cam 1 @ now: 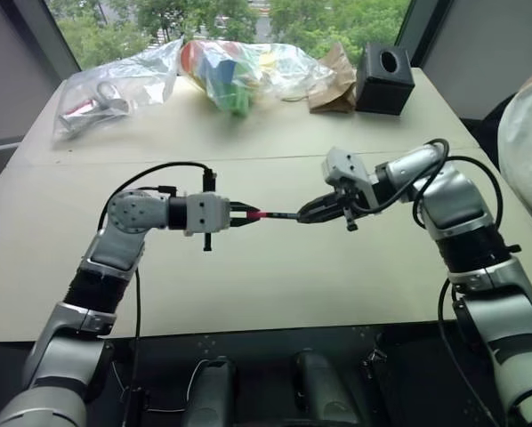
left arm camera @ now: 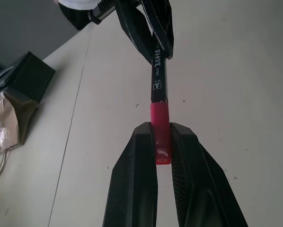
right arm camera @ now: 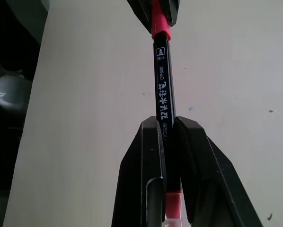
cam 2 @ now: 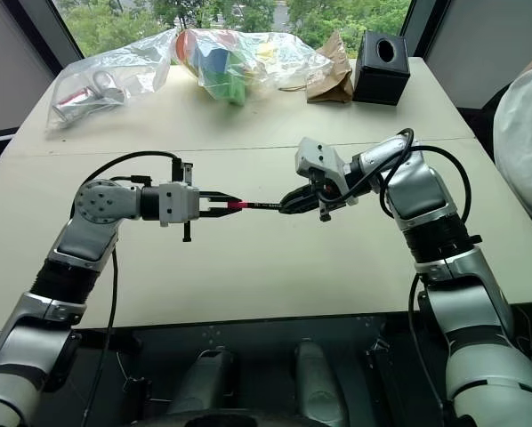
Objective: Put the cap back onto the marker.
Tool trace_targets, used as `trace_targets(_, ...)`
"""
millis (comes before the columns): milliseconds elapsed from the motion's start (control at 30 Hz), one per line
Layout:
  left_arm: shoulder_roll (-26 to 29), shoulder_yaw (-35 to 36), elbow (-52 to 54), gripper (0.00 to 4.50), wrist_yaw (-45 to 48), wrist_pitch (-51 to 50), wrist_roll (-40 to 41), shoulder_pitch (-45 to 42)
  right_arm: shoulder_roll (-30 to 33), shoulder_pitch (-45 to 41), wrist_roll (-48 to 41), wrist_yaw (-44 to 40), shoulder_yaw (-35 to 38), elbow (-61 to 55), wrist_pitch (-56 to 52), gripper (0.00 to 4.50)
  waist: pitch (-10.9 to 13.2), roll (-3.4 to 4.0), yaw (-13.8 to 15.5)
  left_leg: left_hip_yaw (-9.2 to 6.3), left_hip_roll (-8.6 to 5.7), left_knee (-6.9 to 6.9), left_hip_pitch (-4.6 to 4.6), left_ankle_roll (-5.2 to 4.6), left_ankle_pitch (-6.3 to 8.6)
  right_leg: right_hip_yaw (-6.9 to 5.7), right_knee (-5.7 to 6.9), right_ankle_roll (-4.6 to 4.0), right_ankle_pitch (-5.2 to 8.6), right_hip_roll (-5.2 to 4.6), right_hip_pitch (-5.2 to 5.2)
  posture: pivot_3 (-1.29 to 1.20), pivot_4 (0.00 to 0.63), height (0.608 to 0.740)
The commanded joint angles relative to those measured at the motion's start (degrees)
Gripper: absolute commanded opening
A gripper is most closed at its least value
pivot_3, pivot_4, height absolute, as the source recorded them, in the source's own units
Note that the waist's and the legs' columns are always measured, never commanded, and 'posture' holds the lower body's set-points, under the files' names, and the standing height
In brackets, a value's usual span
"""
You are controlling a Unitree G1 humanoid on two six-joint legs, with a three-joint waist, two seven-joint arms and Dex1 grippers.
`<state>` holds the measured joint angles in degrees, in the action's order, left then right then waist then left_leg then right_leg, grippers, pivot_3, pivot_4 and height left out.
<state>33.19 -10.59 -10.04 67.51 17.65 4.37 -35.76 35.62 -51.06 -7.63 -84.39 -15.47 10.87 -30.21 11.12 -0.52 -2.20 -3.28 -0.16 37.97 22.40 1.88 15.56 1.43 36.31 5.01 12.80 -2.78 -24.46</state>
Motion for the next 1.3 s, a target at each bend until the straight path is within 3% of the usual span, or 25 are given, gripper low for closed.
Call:
trace_targets(33,0.2,-1.0,-0.5,0.00,1.3,1.7,0.3,-2.0,-2.7,-1.9,-4.9,-3.7,-1.3,-4.6,-0.8,0.04,0.0,0.00,0.0,0.00,0.00,0.00,0.00,0.00,0.00,0.00,0.00,0.00,0.00,0.00,0.00,0.00,0.150,0.740)
trace_targets(633,1.6,-3.2,-8.9,0.00,0.4,6.6,-6.4,-4.5,-6.8,-3.0,2.8,1.7,-6.1,1.7,0.6,0.04,0.0,0.00,-0.1,-0.01,0.00,0.02,0.00,0.00,0.00,-0.01,0.04,0.00,0.00,0.01,-0.02,0.00,0.150,0.740)
trace_targets(1000,0.3,-1.7,-8.2,0.00,-1.6,7.3,-3.8,-3.3,-7.6,-2.5,1.7,3.5,-5.8,-2.8,-0.8,0.04,0.0,0.00,-0.1,-0.01,0.00,0.02,0.01,0.00,0.00,-0.01,0.05,0.00,0.00,0.00,-0.02,0.00,0.150,0.740)
trace_targets(1300,-1.1,-0.2,-5.8,0.00,-1.4,1.4,-0.6,-2.2,-7.3,-2.4,2.1,5.1,-5.7,-7.3,-1.4,0.04,0.0,0.00,-0.1,-0.02,0.00,0.03,0.01,0.00,0.00,-0.01,0.06,0.00,0.00,0.00,-0.03,0.00,0.150,0.740)
